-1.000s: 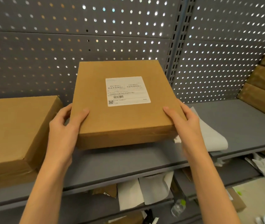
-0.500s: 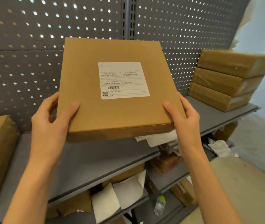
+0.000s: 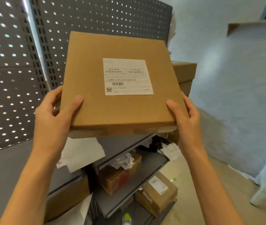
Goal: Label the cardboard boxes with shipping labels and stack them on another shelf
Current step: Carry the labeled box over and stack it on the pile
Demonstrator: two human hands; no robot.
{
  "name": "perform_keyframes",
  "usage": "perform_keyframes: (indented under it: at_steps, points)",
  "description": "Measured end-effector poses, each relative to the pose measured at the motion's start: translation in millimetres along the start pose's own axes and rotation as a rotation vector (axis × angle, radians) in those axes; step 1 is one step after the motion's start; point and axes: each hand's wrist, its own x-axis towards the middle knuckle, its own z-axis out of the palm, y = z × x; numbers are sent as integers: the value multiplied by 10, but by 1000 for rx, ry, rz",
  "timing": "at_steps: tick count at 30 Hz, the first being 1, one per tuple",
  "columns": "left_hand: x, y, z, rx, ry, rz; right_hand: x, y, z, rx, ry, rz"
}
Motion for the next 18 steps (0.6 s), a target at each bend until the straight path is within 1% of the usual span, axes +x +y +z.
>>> perform_keyframes:
  at_steps: [4, 9, 13, 18]
  points:
    - [-45, 127, 713, -42, -11, 9, 434, 1, -554, -4, -1, -44]
    - [-37, 306, 1436, -54, -6, 38, 953, -52, -1115, 10, -15, -94]
    - [20, 412, 1894, -59, -5, 56, 1350, -60, -1409, 48, -20, -120]
    - [242, 409, 2377, -65, 12, 70, 1818, 52, -1614, 62, -34, -143]
